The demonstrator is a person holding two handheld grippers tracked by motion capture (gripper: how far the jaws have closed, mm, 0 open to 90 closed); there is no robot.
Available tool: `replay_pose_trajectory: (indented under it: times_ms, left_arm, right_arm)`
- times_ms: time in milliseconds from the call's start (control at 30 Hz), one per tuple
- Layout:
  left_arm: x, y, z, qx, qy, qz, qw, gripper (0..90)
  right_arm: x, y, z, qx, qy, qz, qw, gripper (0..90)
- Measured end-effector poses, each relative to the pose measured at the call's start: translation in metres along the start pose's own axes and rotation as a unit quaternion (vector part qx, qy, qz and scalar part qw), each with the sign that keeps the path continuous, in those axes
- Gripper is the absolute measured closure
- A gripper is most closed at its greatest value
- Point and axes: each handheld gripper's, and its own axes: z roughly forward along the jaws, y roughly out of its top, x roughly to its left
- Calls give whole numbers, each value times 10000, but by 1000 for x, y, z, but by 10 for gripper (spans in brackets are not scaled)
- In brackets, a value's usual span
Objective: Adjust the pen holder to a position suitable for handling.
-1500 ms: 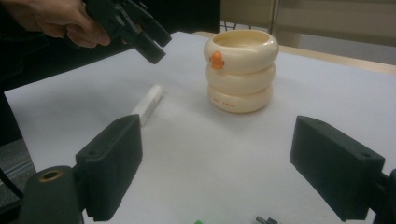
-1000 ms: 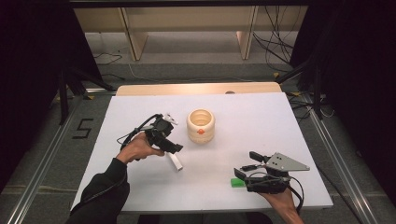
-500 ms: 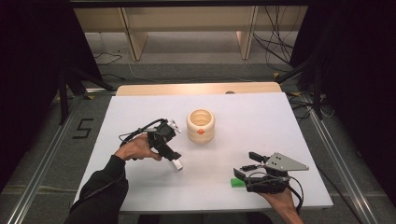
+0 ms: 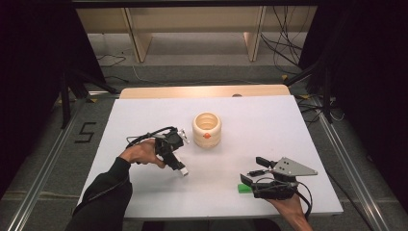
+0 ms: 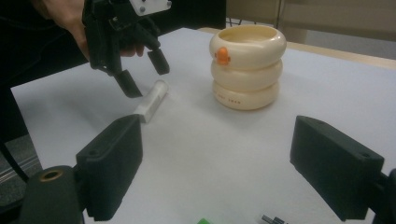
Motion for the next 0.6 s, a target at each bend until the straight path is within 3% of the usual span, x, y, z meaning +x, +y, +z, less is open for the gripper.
replay_pose_trajectory:
  times_ms: [133, 400, 600]
  left_arm:
    - [-1, 0, 1, 36, -34, 50, 10000, 211]
    - [-4, 1, 0, 188, -72, 400, 9990, 211]
    - [-4, 0, 3, 264, -88, 515, 9983, 217]
  right_arm:
    - [0, 0, 0, 12, 1, 7, 10000, 179]
    - [0, 0, 0, 19, 33, 6, 10000, 180]
    - [0, 0, 0, 18, 37, 6, 10000, 180]
